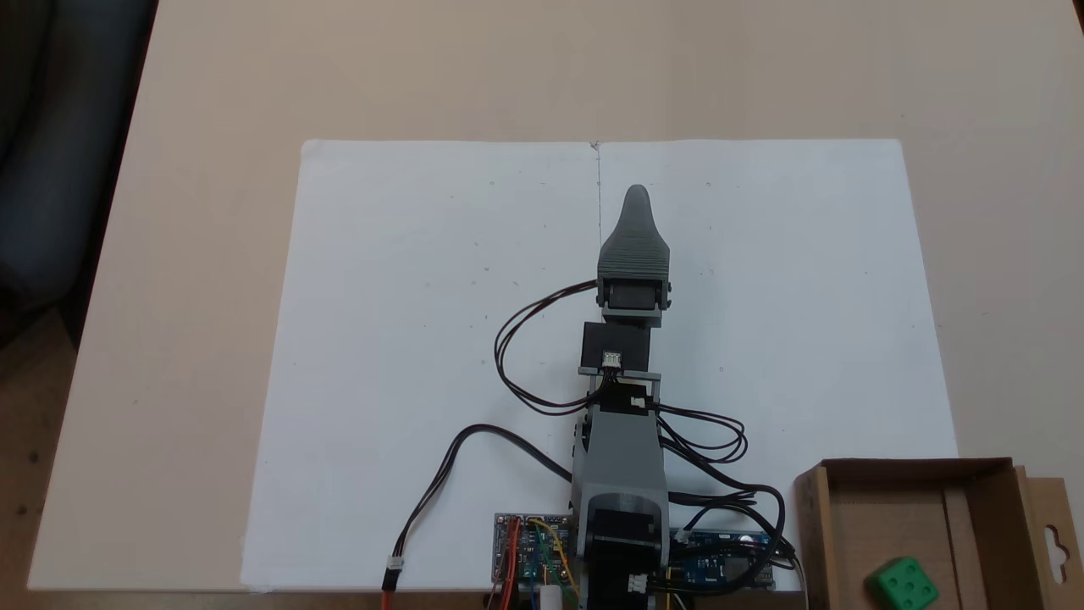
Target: Grasp a green dice and put it in the bin.
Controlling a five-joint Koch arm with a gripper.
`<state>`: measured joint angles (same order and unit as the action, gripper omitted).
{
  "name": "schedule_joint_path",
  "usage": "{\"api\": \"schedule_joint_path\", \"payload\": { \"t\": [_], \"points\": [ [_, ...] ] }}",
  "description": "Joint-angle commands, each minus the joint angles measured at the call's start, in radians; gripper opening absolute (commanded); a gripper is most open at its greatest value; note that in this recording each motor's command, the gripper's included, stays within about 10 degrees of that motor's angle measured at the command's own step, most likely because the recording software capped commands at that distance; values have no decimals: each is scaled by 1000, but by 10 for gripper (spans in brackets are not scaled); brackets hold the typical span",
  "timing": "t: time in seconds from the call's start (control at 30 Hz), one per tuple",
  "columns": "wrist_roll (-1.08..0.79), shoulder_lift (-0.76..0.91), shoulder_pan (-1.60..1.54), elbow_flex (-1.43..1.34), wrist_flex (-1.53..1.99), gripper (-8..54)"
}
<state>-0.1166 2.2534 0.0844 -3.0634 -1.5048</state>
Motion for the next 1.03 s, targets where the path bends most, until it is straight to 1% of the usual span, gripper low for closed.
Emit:
{"api": "schedule_joint_path", "payload": {
  "t": [0.0, 0.17, 0.2, 0.23, 0.27, 0.3, 1.0],
  "points": [
    [80, 101, 3, -67, -34, 420],
    [227, 101, 26, -67, -25, 405],
    [229, 101, 29, -67, -23, 406],
    [229, 101, 29, -67, -23, 421],
    [225, 103, 29, -67, -23, 454],
    [224, 101, 29, -67, -21, 464],
    [222, 103, 37, -67, -20, 459]
  ]
}}
